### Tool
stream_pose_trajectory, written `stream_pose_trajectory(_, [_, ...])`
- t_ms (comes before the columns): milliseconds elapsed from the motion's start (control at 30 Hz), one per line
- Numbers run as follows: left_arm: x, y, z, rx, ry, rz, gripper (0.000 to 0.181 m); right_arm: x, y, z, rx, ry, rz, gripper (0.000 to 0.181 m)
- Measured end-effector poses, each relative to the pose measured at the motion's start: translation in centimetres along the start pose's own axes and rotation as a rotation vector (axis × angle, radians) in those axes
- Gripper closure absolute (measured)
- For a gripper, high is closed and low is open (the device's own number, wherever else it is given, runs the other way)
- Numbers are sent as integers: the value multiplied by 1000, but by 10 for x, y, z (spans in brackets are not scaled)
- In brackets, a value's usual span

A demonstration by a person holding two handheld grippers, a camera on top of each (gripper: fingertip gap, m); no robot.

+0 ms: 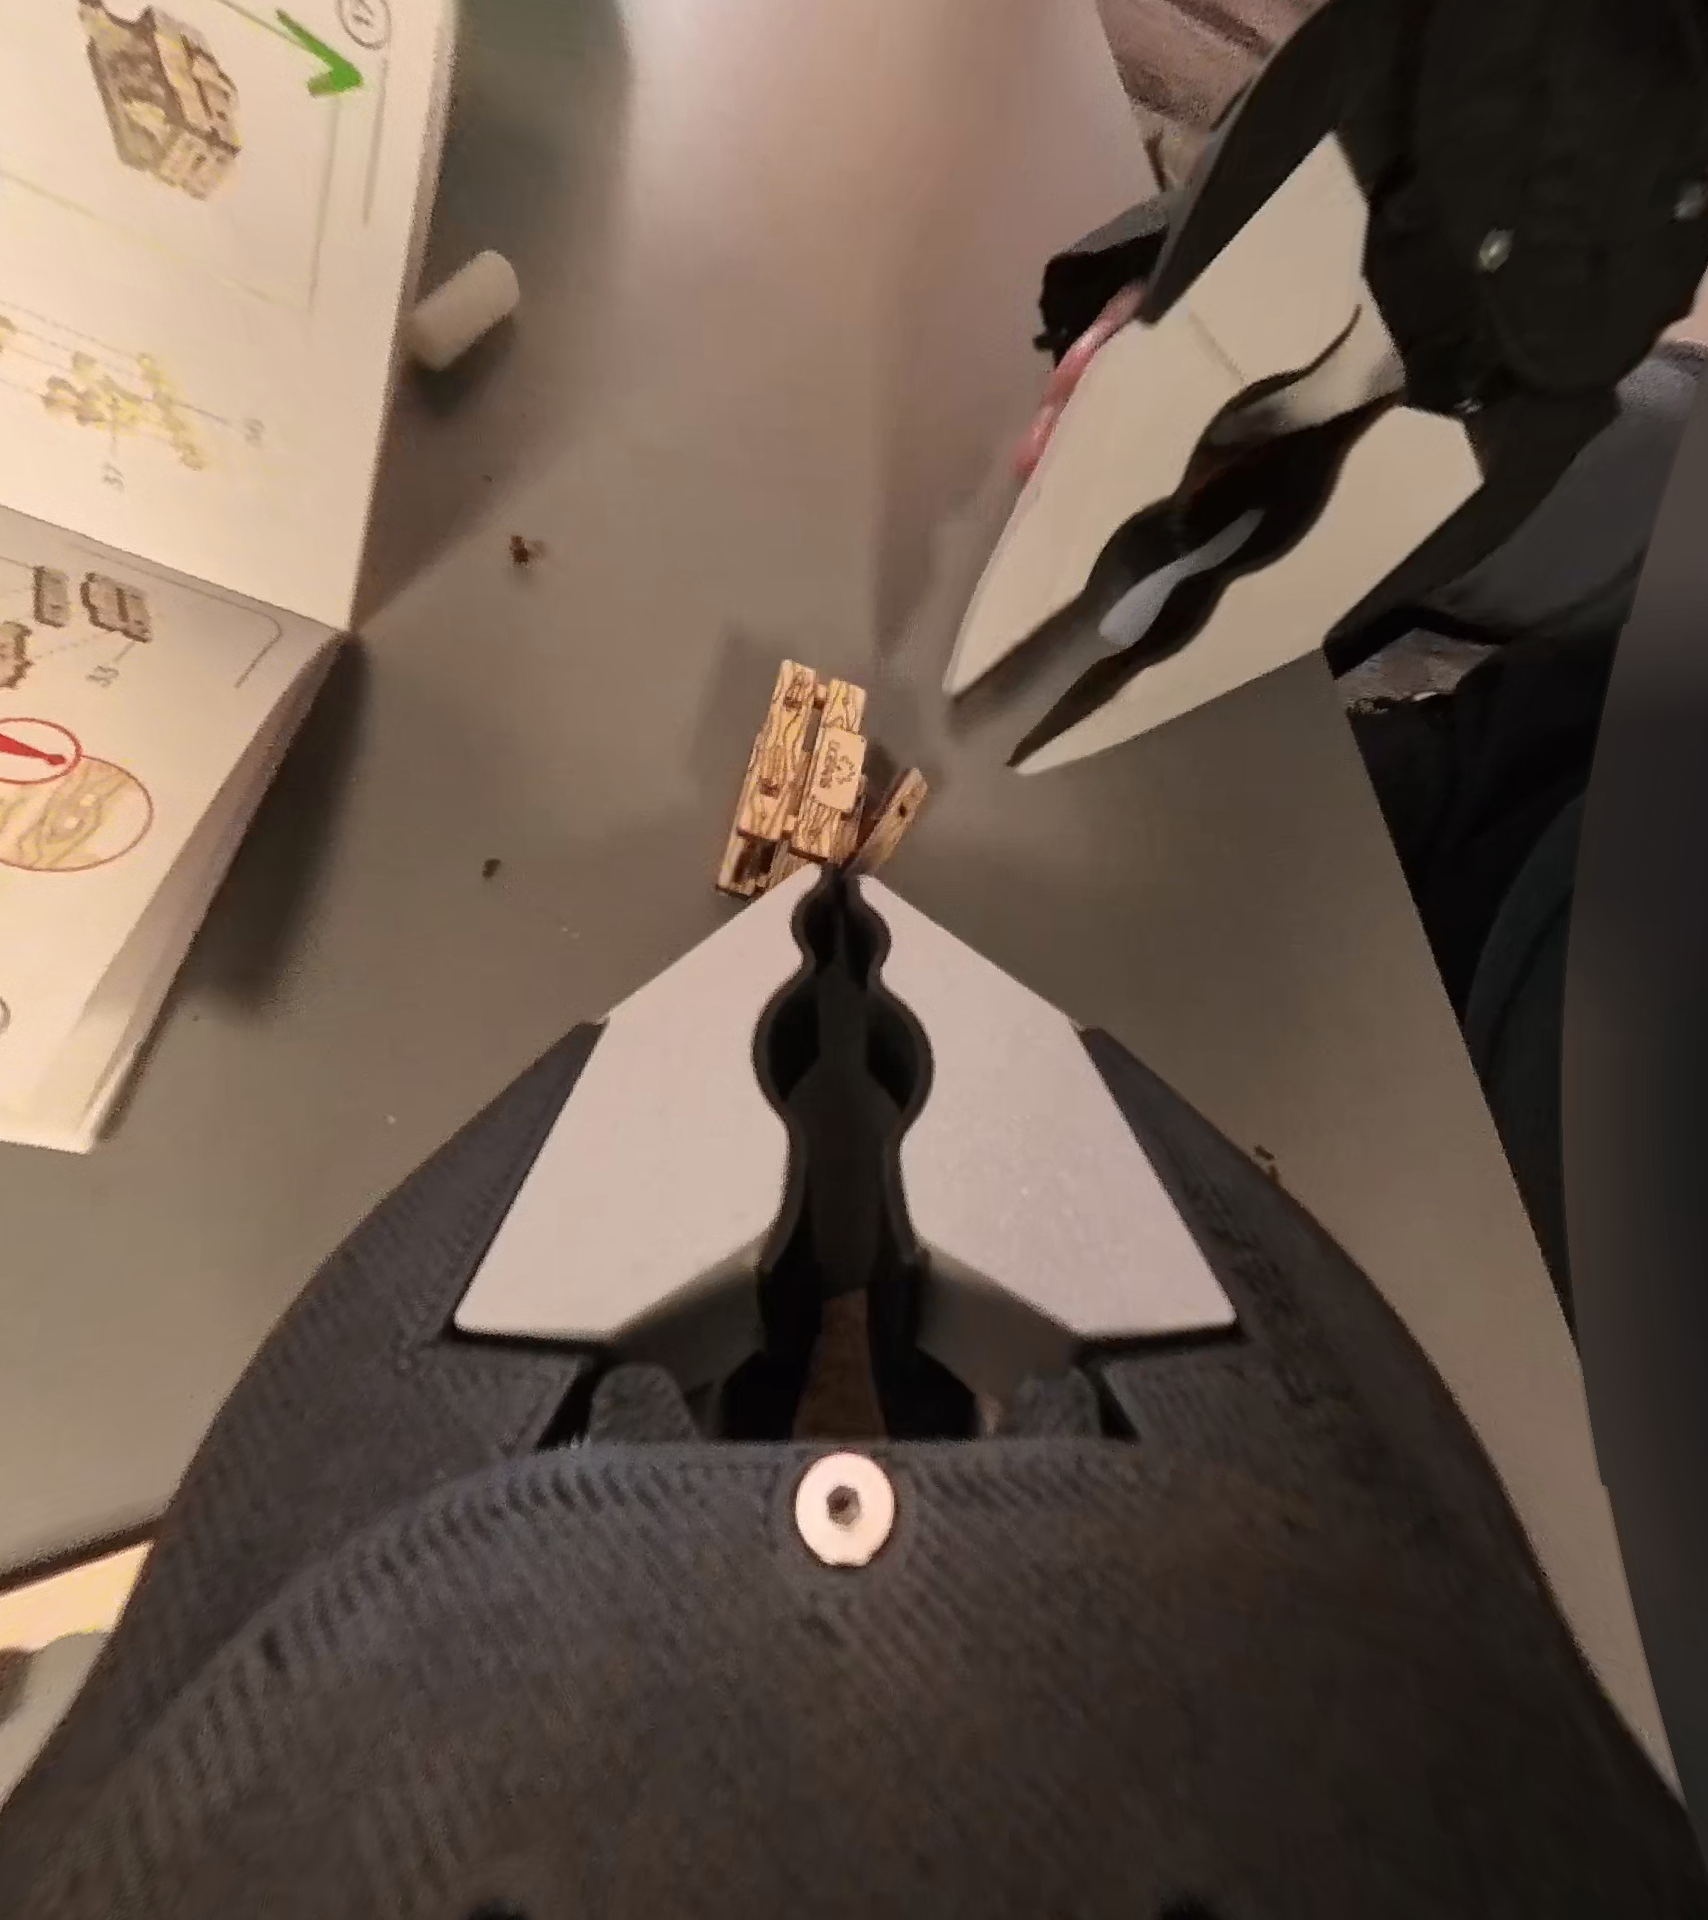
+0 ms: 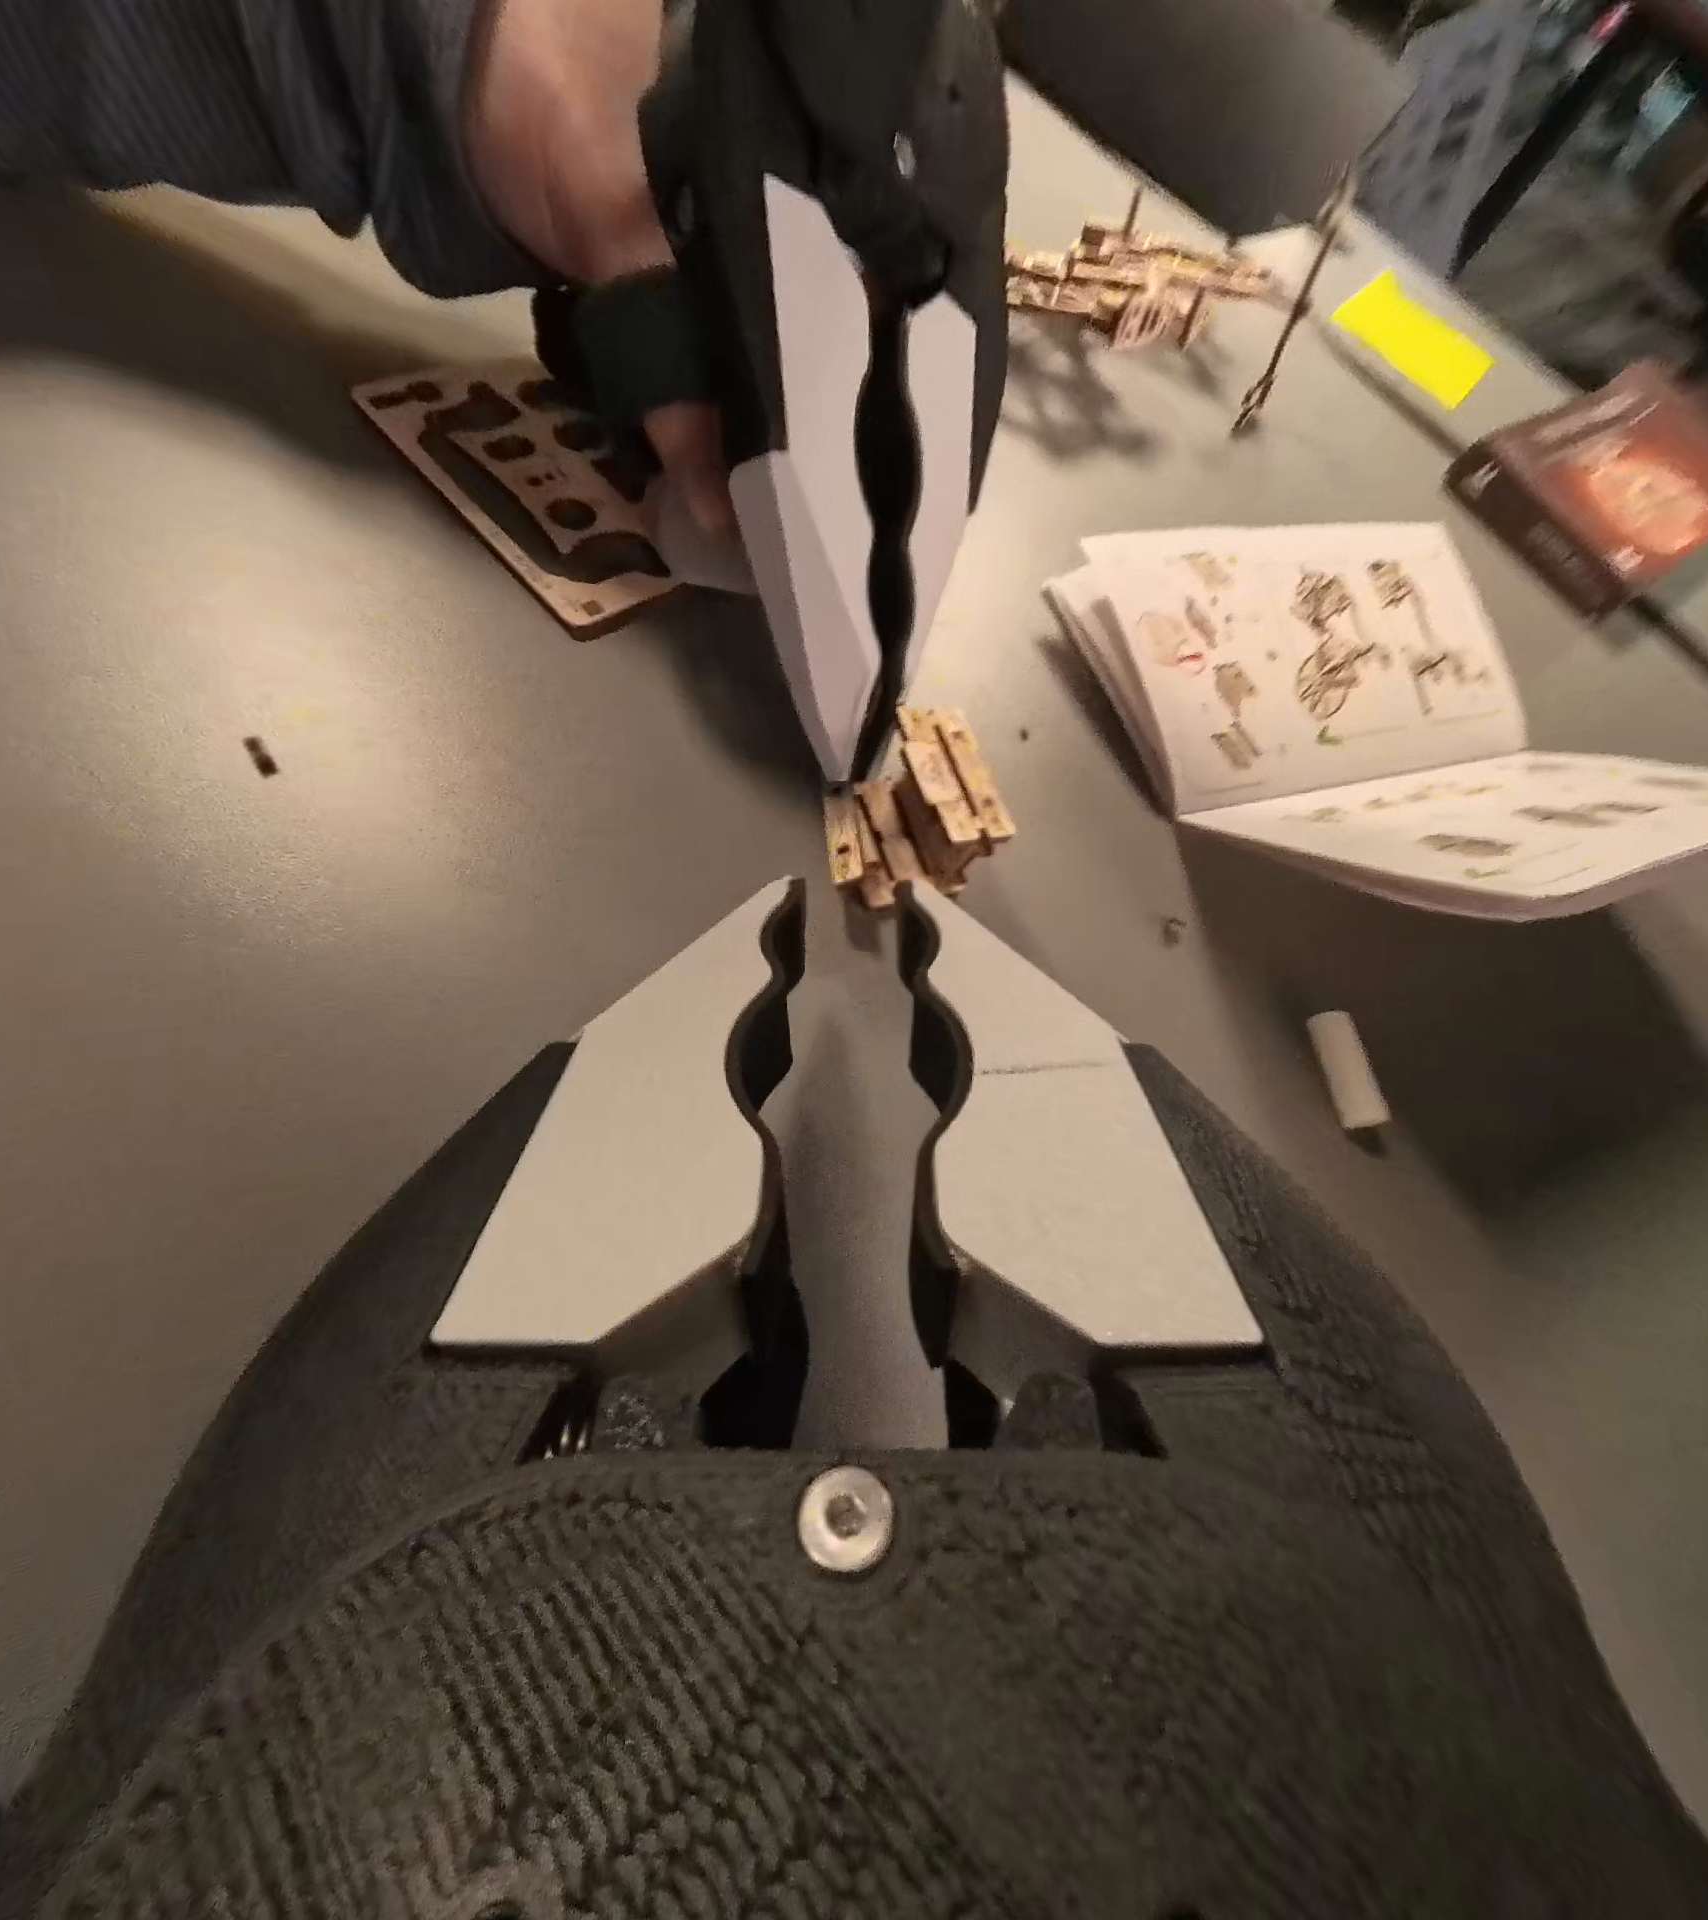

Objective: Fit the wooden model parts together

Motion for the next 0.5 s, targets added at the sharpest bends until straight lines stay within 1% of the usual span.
stream_pose_trajectory(67, [-4, 6, -2, -15, -4, 17, 181, 2, -4, -4, -59, 43, -63, 162])
stream_pose_trajectory(200, [-10, 14, -3, 1, -24, 61, 181, 4, -9, -11, -131, 137, -161, 163])
stream_pose_trajectory(267, [-12, 17, -3, -10, -51, 72, 177, 4, -11, -9, -82, 119, -170, 166])
stream_pose_trajectory(333, [-13, 20, -3, -22, -53, 71, 171, 3, -9, -5, -12, 76, -136, 167])
stream_pose_trajectory(433, [-14, 24, -5, -25, -8, 97, 167, -1, -1, 6, 138, -22, 3, 163])
stream_pose_trajectory(500, [-14, 26, -7, 5, 13, 149, 164, -4, 4, 13, 225, -88, 87, 162])
Point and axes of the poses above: each gripper's, where its closed fingertips meet, z out along the fingers, x out of its top, y = z × x across the jaws, the point moved 9 cm from there along -z, back along the fingers, and after that the axes turned 3 degrees about -z, right-handed, at the moved point
